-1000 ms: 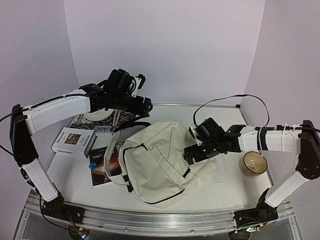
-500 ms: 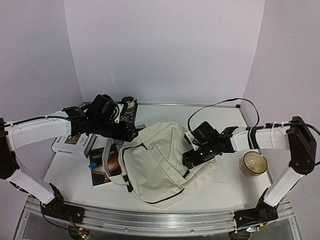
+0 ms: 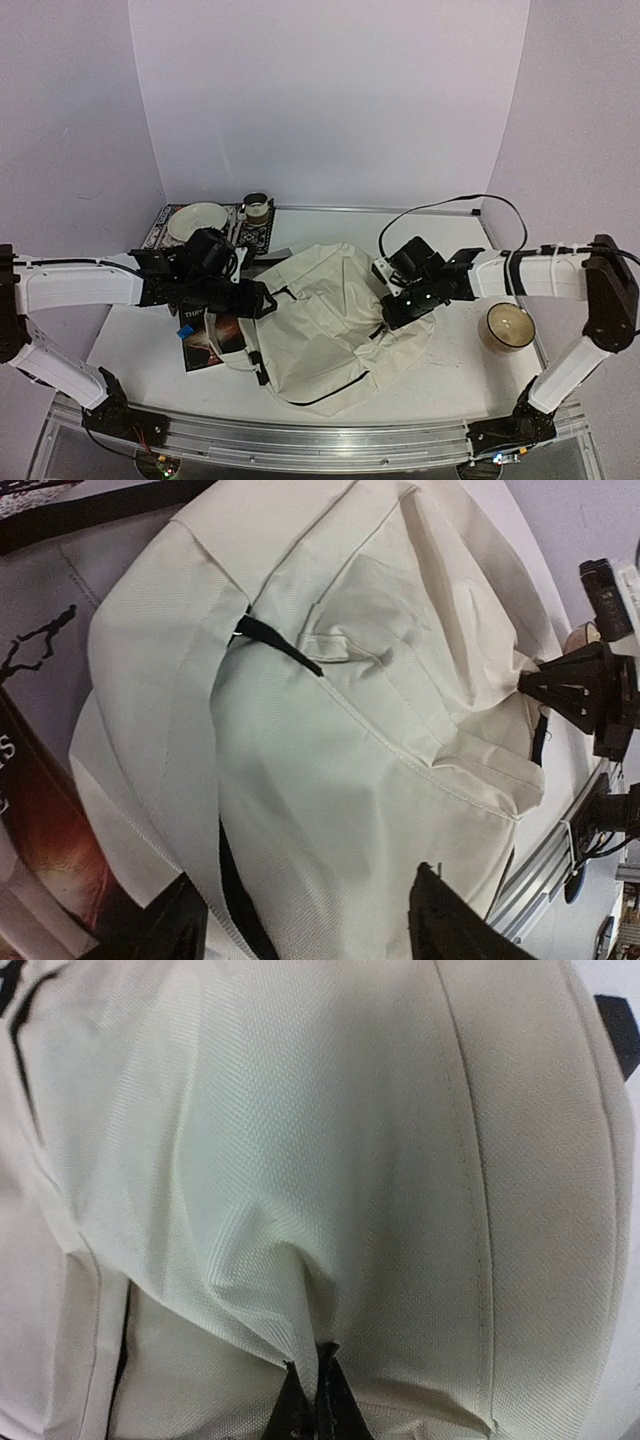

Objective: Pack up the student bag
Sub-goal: Pick up the student bag from the center of the board, then pick up the lower front pocket of the student bag.

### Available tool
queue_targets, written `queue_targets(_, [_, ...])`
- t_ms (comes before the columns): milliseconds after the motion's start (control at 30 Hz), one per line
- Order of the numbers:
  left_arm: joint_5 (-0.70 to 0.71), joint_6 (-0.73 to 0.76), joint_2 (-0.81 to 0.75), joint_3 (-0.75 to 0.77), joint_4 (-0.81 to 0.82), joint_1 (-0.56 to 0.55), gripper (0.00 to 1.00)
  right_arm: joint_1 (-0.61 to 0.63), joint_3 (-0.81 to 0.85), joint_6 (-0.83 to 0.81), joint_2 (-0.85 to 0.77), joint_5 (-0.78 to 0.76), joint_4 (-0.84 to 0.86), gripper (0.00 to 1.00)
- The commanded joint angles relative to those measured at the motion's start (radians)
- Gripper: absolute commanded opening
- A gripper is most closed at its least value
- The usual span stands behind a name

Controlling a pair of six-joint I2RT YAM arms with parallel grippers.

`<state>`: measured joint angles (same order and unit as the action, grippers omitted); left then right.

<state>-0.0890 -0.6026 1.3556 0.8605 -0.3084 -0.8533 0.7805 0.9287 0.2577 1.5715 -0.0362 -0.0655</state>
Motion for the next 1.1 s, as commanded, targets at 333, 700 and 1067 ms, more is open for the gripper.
queue_targets(333, [-0.024, 0.110, 0.259, 0.293, 0.127, -0.034, 0.00, -0.020, -0.057, 0.010, -0.489, -0.127, -0.151, 0.00])
queue_targets(700, [0.246, 0.076, 0.265, 0.173, 0.093, -0.029, 0.16, -0.035, -0.199, 0.092, -0.580, -0.102, -0.081, 0.00])
queue_targets(1067, [0.269, 0.185, -0.010, 0.056, 0.296, -0.127, 0.57, -0.035, -0.188, 0.080, -0.568, -0.009, -0.010, 0.00])
